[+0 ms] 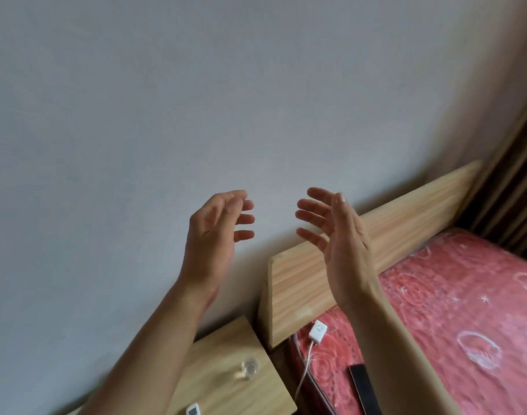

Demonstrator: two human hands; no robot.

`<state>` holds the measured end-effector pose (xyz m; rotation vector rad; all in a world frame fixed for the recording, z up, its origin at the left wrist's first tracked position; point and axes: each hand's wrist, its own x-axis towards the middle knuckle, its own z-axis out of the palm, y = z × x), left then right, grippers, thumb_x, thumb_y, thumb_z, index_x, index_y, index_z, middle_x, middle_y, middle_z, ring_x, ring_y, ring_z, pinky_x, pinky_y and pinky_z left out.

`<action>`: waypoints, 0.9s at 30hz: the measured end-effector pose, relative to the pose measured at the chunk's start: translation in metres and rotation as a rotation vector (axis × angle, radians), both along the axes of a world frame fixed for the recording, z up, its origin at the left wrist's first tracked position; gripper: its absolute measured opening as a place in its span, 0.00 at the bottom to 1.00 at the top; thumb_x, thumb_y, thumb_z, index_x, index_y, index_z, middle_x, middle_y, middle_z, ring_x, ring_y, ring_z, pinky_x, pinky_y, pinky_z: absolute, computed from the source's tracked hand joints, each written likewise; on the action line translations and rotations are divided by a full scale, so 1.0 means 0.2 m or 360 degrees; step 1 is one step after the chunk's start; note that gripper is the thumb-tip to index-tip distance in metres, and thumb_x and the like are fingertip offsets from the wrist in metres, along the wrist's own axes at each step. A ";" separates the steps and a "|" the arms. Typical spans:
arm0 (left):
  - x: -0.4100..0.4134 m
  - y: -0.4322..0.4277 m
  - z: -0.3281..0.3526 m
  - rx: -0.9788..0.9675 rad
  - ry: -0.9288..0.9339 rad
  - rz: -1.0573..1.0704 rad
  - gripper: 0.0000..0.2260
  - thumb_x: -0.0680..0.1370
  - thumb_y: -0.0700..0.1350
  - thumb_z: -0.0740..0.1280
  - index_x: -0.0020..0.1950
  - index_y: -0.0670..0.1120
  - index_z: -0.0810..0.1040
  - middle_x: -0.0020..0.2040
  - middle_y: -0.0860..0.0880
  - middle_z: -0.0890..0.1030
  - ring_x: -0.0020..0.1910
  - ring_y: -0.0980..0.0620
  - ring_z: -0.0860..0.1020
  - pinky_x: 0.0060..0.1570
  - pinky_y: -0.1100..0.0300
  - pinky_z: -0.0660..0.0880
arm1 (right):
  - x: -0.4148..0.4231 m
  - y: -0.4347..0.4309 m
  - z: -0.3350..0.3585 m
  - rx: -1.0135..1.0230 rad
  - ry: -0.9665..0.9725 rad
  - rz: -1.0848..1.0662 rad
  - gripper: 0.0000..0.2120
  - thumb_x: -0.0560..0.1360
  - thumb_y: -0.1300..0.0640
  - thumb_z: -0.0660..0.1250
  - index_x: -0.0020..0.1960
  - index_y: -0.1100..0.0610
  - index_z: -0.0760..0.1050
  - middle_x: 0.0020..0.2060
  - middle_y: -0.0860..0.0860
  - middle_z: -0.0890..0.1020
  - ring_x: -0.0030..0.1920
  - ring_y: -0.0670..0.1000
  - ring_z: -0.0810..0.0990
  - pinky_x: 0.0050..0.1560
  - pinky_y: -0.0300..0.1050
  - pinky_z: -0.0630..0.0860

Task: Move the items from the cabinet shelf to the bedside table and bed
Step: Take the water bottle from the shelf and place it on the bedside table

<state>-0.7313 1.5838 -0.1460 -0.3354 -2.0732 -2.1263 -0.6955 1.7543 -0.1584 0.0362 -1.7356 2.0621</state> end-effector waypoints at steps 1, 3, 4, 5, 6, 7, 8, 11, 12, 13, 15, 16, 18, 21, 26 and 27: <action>-0.02 0.03 0.02 -0.0023 0.0013 -0.0056 0.13 0.84 0.50 0.59 0.62 0.47 0.79 0.55 0.49 0.83 0.53 0.51 0.83 0.50 0.56 0.83 | 0.01 0.02 0.01 0.0014 0.0000 -0.0047 0.25 0.79 0.41 0.54 0.64 0.54 0.77 0.57 0.54 0.84 0.59 0.52 0.83 0.57 0.50 0.80; -0.06 0.09 0.04 -0.0038 0.0014 -0.0182 0.15 0.81 0.54 0.59 0.61 0.48 0.79 0.55 0.49 0.83 0.53 0.51 0.83 0.49 0.56 0.83 | 0.03 0.06 0.03 0.0007 0.0000 -0.0166 0.26 0.79 0.40 0.53 0.65 0.55 0.77 0.58 0.54 0.84 0.59 0.52 0.83 0.56 0.49 0.79; -0.08 0.12 0.04 -0.0029 0.0005 -0.0255 0.16 0.80 0.54 0.59 0.61 0.48 0.79 0.55 0.49 0.83 0.53 0.50 0.83 0.49 0.55 0.82 | 0.05 0.09 0.03 -0.0002 0.0005 -0.0239 0.26 0.79 0.41 0.53 0.65 0.56 0.77 0.58 0.55 0.84 0.59 0.52 0.83 0.57 0.50 0.79; -0.10 0.15 0.04 -0.0021 0.0005 -0.0336 0.15 0.81 0.53 0.59 0.60 0.48 0.79 0.55 0.48 0.83 0.53 0.50 0.83 0.49 0.55 0.82 | 0.07 0.11 0.03 -0.0004 0.0017 -0.0320 0.26 0.79 0.41 0.53 0.65 0.56 0.77 0.58 0.55 0.84 0.59 0.53 0.83 0.57 0.52 0.79; -0.11 0.19 0.04 -0.0007 0.0007 -0.0420 0.13 0.83 0.51 0.59 0.60 0.47 0.79 0.55 0.48 0.84 0.53 0.49 0.83 0.50 0.54 0.82 | 0.09 0.14 0.04 0.0005 0.0026 -0.0399 0.26 0.79 0.41 0.53 0.65 0.56 0.77 0.58 0.55 0.84 0.59 0.53 0.83 0.58 0.54 0.79; -0.12 0.22 0.04 -0.0007 0.0003 -0.0507 0.12 0.84 0.49 0.58 0.60 0.47 0.79 0.54 0.48 0.84 0.53 0.49 0.83 0.50 0.54 0.82 | 0.12 0.16 0.04 0.0013 0.0029 -0.0479 0.27 0.79 0.40 0.53 0.66 0.56 0.76 0.58 0.55 0.84 0.60 0.54 0.83 0.59 0.55 0.79; -0.13 0.27 0.03 -0.0012 0.0011 -0.0601 0.13 0.85 0.48 0.57 0.59 0.47 0.80 0.54 0.48 0.84 0.53 0.49 0.83 0.50 0.54 0.83 | 0.15 0.18 0.04 0.0022 0.0039 -0.0568 0.27 0.79 0.40 0.53 0.66 0.56 0.76 0.59 0.54 0.84 0.60 0.54 0.83 0.59 0.55 0.79; -0.11 0.39 0.02 -0.0049 0.0047 -0.0865 0.13 0.85 0.48 0.57 0.59 0.48 0.80 0.53 0.49 0.84 0.52 0.51 0.83 0.48 0.57 0.82 | 0.27 0.22 0.02 0.0033 0.0028 -0.0826 0.27 0.79 0.41 0.52 0.66 0.56 0.76 0.58 0.54 0.84 0.59 0.53 0.83 0.57 0.52 0.80; -0.10 0.43 0.01 -0.0035 0.0056 -0.0962 0.13 0.85 0.48 0.56 0.59 0.47 0.79 0.54 0.48 0.84 0.52 0.50 0.83 0.48 0.57 0.82 | 0.32 0.24 0.01 0.0043 0.0025 -0.0924 0.26 0.79 0.41 0.52 0.65 0.56 0.76 0.58 0.54 0.84 0.59 0.53 0.83 0.56 0.52 0.80; -0.08 0.48 0.01 -0.0020 0.0056 -0.1040 0.13 0.85 0.47 0.56 0.59 0.47 0.79 0.54 0.47 0.84 0.52 0.50 0.83 0.48 0.57 0.82 | 0.38 0.26 0.00 0.0052 0.0018 -0.1008 0.26 0.79 0.41 0.52 0.65 0.56 0.76 0.58 0.54 0.84 0.58 0.53 0.83 0.56 0.51 0.80; -0.03 0.57 -0.01 -0.0007 0.0058 -0.1193 0.13 0.85 0.46 0.56 0.60 0.46 0.79 0.55 0.46 0.84 0.53 0.48 0.83 0.49 0.56 0.82 | 0.51 0.28 -0.01 0.0044 -0.0002 -0.1182 0.26 0.79 0.40 0.51 0.64 0.56 0.77 0.57 0.54 0.84 0.58 0.53 0.84 0.56 0.51 0.81; 0.00 0.62 -0.01 0.0004 0.0052 -0.1279 0.13 0.85 0.46 0.56 0.60 0.46 0.79 0.55 0.46 0.84 0.53 0.48 0.83 0.49 0.55 0.82 | 0.58 0.29 -0.01 0.0032 -0.0004 -0.1279 0.26 0.80 0.40 0.51 0.63 0.55 0.77 0.57 0.54 0.85 0.57 0.53 0.84 0.55 0.50 0.81; 0.12 0.74 -0.03 0.0039 0.0021 -0.1476 0.12 0.84 0.47 0.57 0.60 0.46 0.79 0.54 0.46 0.84 0.52 0.47 0.83 0.48 0.55 0.81 | 0.77 0.30 0.00 0.0028 -0.0001 -0.1495 0.26 0.80 0.39 0.51 0.62 0.54 0.78 0.56 0.53 0.85 0.57 0.52 0.85 0.54 0.50 0.82; 0.33 0.87 -0.02 0.0088 0.0004 -0.1727 0.15 0.80 0.51 0.59 0.60 0.46 0.79 0.54 0.46 0.84 0.51 0.48 0.84 0.46 0.57 0.80 | 1.04 0.30 0.02 0.0042 -0.0023 -0.1751 0.27 0.78 0.39 0.51 0.61 0.53 0.79 0.55 0.53 0.86 0.57 0.52 0.85 0.55 0.51 0.82; 0.79 1.01 0.01 0.0111 -0.0019 -0.2121 0.12 0.84 0.42 0.57 0.61 0.43 0.78 0.55 0.44 0.83 0.53 0.44 0.83 0.49 0.53 0.81 | 1.58 0.23 0.10 0.0047 -0.0004 -0.2152 0.25 0.77 0.39 0.52 0.59 0.51 0.80 0.55 0.53 0.86 0.56 0.52 0.85 0.54 0.50 0.82; 0.88 1.03 0.01 0.0115 -0.0016 -0.2179 0.12 0.84 0.42 0.57 0.61 0.43 0.78 0.55 0.43 0.84 0.53 0.43 0.83 0.49 0.52 0.81 | 1.67 0.21 0.11 0.0043 -0.0001 -0.2215 0.25 0.77 0.39 0.52 0.59 0.52 0.79 0.55 0.53 0.86 0.56 0.52 0.85 0.54 0.50 0.81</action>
